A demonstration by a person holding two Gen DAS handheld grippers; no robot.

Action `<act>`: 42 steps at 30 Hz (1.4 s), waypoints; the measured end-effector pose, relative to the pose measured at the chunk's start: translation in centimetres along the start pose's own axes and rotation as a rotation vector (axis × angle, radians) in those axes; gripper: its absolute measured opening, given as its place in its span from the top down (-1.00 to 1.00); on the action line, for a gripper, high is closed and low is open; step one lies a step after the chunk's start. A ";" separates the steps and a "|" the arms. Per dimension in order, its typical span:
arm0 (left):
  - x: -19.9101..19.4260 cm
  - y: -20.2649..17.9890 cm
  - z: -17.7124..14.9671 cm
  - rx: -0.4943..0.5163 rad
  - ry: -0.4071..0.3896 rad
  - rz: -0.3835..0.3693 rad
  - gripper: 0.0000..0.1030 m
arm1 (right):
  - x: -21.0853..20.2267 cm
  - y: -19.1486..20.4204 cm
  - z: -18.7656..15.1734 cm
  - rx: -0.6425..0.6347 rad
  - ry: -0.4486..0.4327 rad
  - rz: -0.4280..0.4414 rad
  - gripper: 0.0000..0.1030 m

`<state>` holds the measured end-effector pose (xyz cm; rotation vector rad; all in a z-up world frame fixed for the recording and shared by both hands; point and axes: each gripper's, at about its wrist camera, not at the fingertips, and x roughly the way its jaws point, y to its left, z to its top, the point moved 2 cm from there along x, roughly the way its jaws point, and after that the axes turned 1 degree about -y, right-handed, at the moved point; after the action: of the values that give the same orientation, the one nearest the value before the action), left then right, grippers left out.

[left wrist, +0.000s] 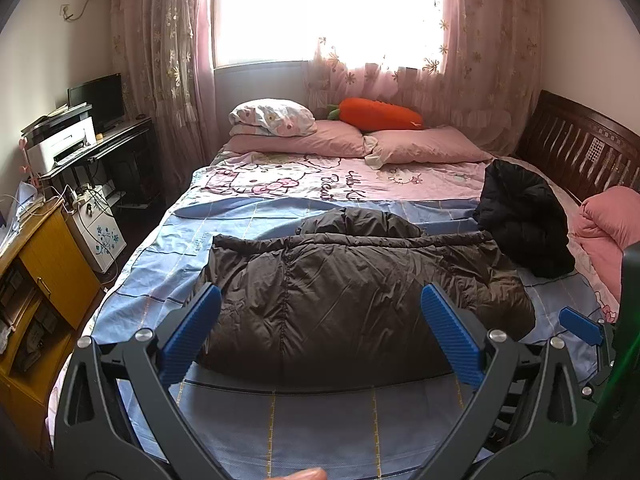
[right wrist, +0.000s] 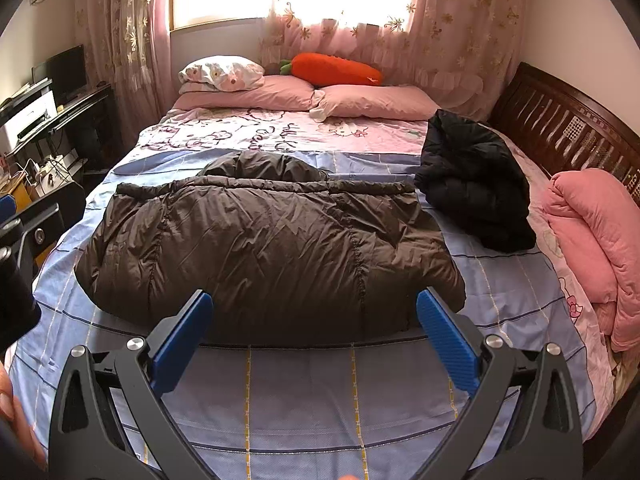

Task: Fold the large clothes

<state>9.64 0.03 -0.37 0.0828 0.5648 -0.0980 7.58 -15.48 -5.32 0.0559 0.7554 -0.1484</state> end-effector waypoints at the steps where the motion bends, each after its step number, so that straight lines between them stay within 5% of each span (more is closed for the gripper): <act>1: 0.0 0.0 0.0 0.001 0.000 0.001 -0.96 | 0.0 0.0 0.0 0.000 0.000 0.000 -0.97; 42: -0.1 -0.1 -0.4 0.001 -0.014 0.005 -0.96 | 1.0 0.1 -0.2 -0.037 0.012 0.024 -0.97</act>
<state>9.38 0.01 -0.66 0.0844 0.5504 -0.0936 8.18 -15.51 -6.10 0.0309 0.7685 -0.1118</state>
